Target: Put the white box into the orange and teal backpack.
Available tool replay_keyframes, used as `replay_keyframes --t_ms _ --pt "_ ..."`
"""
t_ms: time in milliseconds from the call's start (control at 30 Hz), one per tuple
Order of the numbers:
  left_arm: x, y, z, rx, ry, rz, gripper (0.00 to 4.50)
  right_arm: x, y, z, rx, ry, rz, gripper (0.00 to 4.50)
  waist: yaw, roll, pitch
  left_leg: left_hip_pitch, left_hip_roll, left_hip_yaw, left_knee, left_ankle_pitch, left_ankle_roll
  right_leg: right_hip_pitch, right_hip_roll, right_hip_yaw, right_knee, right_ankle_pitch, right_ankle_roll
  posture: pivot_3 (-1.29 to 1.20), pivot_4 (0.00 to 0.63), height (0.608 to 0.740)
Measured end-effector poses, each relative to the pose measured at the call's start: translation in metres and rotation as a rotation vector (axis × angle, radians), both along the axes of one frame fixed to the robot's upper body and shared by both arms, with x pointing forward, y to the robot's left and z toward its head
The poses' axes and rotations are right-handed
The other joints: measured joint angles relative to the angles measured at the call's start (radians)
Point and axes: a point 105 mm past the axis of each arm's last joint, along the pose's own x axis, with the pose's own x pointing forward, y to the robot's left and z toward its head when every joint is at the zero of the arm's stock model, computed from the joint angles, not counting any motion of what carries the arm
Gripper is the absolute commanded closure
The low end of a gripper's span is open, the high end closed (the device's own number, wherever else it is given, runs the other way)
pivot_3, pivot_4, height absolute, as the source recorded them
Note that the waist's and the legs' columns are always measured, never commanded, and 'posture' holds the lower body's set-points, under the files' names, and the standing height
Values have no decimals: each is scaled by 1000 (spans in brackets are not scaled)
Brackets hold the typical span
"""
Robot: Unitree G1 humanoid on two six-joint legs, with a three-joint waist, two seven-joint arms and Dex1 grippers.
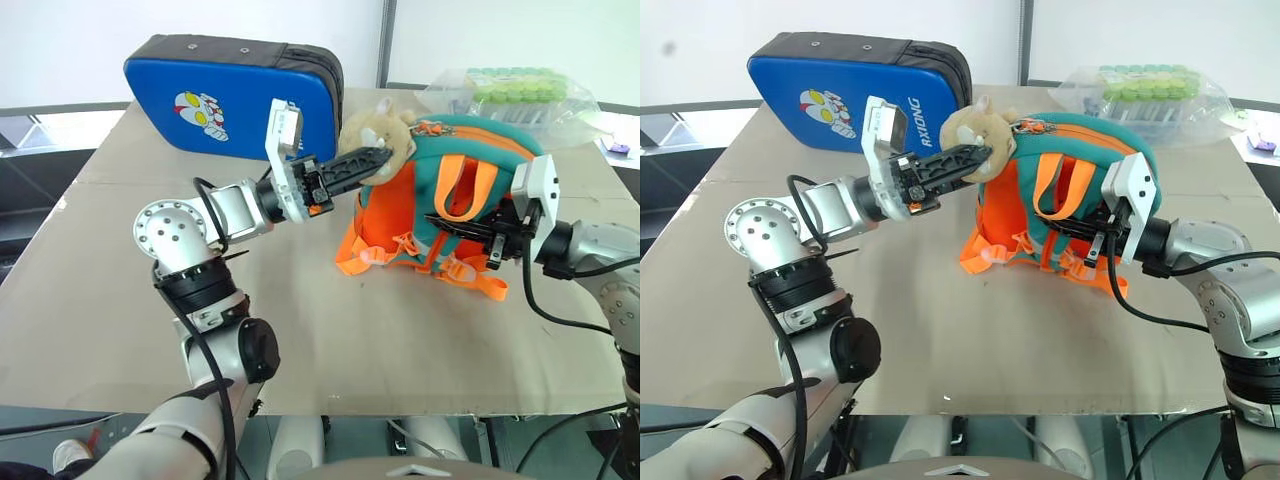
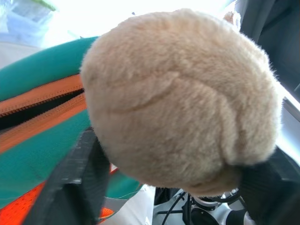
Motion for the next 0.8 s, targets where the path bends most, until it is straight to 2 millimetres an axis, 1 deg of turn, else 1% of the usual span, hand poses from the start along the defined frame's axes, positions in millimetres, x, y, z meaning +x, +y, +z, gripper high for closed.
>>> replay_keyframes --t_ms 33,100,133,167,233,267,300,367,400,500,533,600,667,800 --pt "-2 3 4 -24 -14 -2 2653 1 0 1 11 -1 -15 4500 -2 0 0 0 0 0 0 0 0 0 0 0 0 0 0 0 150 740" --pt "-3 9 11 -63 -36 5 3525 3 0 4 61 10 -32 4500 -3 0 0 0 0 -1 -1 0 0 0 0 0 0 0 0 0 150 740" --pt "-4 13 16 -91 -48 12 3668 4 1 6 96 18 -40 4500 -3 0 0 0 0 -1 -1 0 0 0 0 0 0 0 0 0 150 740" --pt "-2 20 25 -144 -62 32 4078 7 0 9 161 42 -61 4500 -3 0 0 0 0 -1 -1 0 0 0 0 0 0 0 0 0 150 740" --pt "2 31 30 -175 -60 76 4309 11 -2 15 237 51 -94 4500 -3 0 0 0 0 -1 -1 0 0 0 0 0 0 0 0 0 150 740" --pt "5 37 29 -161 -52 106 4365 13 -6 18 267 48 -121 4500 -5 0 0 0 0 0 -1 0 0 0 0 0 0 0 0 0 150 740" --pt "7 47 24 -138 -39 150 4368 19 -13 24 316 40 -171 4500 -7 0 0 0 0 0 -1 0 0 0 0 0 0 0 0 0 150 740" --pt "8 54 16 -125 -14 184 4368 24 -21 28 346 37 -217 4500 -6 0 0 0 0 1 -1 0 0 -1 0 0 0 0 0 0 150 740" --pt "10 61 7 -112 13 220 4369 27 -25 30 374 38 -246 4500 -6 0 0 0 0 1 -2 0 0 -1 0 0 0 0 0 0 150 740" --pt "19 80 -30 -76 125 351 4369 36 -36 35 438 38 -322 4500 -7 0 0 1 1 2 -2 0 0 -1 0 1 0 0 0 0 150 740" --pt "22 87 -48 -54 179 416 4369 39 -39 36 450 37 -349 4500 -7 0 0 0 1 2 -2 0 0 -1 0 1 0 0 0 0 150 740" --pt "26 94 -72 -4 250 499 4373 43 -41 36 458 39 -380 4500 -3 0 0 0 1 2 -2 0 0 -1 -1 0 0 0 0 0 150 740" --pt "26 94 -91 76 286 553 4375 48 -44 38 467 42 -408 4500 1 0 0 0 0 2 -2 0 0 -1 -1 1 0 0 0 0 150 740" --pt "24 79 -119 178 328 598 4375 56 -45 41 499 48 -450 4500 1 0 -1 0 0 3 -1 0 0 -1 -2 2 0 0 0 0 150 740"
